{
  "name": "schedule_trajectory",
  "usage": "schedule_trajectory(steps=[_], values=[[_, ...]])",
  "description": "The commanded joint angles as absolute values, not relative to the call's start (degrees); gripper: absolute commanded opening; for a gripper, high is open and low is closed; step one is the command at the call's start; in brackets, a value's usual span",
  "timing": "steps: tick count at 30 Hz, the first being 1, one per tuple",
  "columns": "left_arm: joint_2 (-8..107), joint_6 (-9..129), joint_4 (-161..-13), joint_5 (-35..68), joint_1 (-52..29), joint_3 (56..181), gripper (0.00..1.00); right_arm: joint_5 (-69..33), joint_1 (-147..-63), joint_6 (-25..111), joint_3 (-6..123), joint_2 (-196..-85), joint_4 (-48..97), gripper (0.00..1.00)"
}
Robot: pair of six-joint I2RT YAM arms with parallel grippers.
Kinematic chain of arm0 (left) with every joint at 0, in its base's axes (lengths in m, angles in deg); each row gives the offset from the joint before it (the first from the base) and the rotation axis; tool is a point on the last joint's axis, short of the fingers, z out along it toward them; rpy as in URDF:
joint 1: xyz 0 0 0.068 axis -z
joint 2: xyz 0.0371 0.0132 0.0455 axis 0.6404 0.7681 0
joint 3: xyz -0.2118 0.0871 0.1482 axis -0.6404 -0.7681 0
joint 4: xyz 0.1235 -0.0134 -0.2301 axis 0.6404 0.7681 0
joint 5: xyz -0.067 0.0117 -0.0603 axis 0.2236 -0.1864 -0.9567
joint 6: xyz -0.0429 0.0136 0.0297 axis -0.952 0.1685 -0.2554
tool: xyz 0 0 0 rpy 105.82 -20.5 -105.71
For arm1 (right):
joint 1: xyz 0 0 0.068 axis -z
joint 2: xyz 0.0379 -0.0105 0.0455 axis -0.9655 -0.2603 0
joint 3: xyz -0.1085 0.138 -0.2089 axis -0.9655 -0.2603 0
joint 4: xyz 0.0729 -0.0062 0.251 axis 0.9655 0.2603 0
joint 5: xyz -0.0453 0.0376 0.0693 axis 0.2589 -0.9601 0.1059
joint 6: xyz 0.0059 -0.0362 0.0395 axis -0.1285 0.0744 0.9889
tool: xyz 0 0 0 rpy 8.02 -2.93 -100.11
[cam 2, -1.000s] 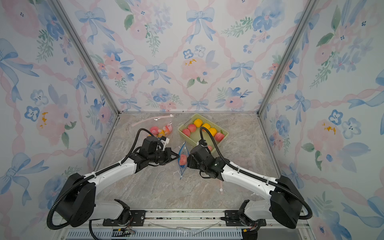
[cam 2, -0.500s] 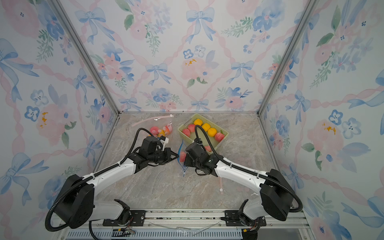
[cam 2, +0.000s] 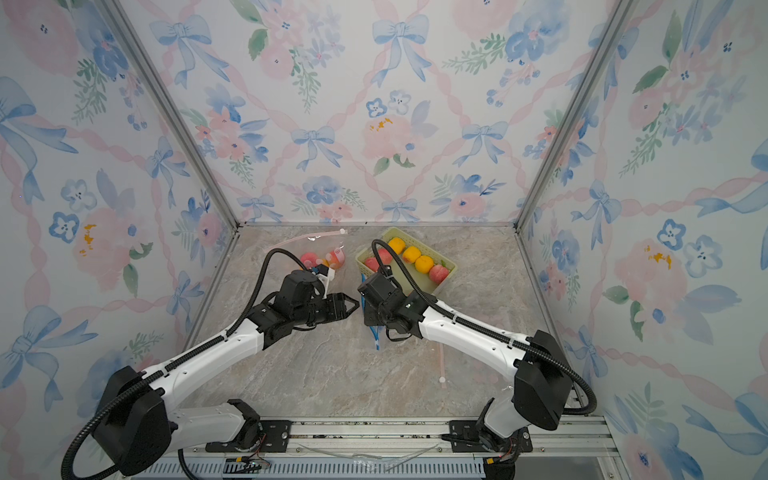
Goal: Place the peach in a zip-top bag and seal the zipper
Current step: Adjust the zipper food storage bag at the center of the board.
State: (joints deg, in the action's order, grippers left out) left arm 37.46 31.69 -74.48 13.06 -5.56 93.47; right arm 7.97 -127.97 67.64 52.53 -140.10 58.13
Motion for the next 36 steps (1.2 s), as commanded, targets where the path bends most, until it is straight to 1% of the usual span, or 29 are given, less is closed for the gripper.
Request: schedule_trajectory(steps=[1,3,7,11,14,18,21,23,24,27,28,32,36], values=[[36.8,33.6,-72.6,16.8,-4.2,95.6,0.57,9.2,-128.9,66.1,54.5,-140.5,60.2,0.0],[38.0,33.7,-72.4,16.9,-3.8,96.1,0.57,8.5,-129.0,66.0,54.2,-140.5,59.3,0.0],[41.5,33.6,-72.5,16.4,-2.6,97.7,0.5,8.1,-129.1,66.1,54.0,-140.5,58.6,0.0],[44.8,33.6,-71.9,17.5,-1.6,99.7,0.49,7.9,-129.5,66.1,54.0,-140.6,58.0,0.0],[46.9,33.6,-71.7,18.8,-1.2,100.7,0.51,7.6,-129.8,66.1,54.3,-140.9,57.5,0.0],[48.9,33.9,-71.5,20.5,-0.7,102.1,0.58,7.6,-130.3,65.8,54.5,-141.5,57.3,0.0],[51.1,36.0,-68.5,22.9,-0.4,104.4,0.59,8.6,-130.8,65.5,55.2,-142.1,58.1,0.0],[52.8,38.1,-64.9,25.8,-0.1,106.4,0.57,10.7,-131.1,65.1,56.2,-142.5,60.1,0.0],[53.6,39.4,-63.0,27.4,0.0,107.3,0.54,12.6,-131.2,64.8,56.8,-142.8,61.9,0.0],[54.6,42.1,-58.5,31.0,0.2,109.0,0.39,19.1,-131.6,64.5,59.0,-143.5,67.8,0.0],[54.6,42.8,-57.3,31.9,0.2,109.3,0.36,21.4,-131.5,64.2,59.8,-143.8,69.9,0.0],[53.6,44.3,-54.5,33.2,0.1,109.9,0.35,29.3,-131.8,63.6,63.0,-145.7,77.0,0.0],[51.8,44.5,-54.2,29.9,-0.1,109.5,0.35,34.2,-131.7,63.6,65.2,-148.1,81.4,0.0]])
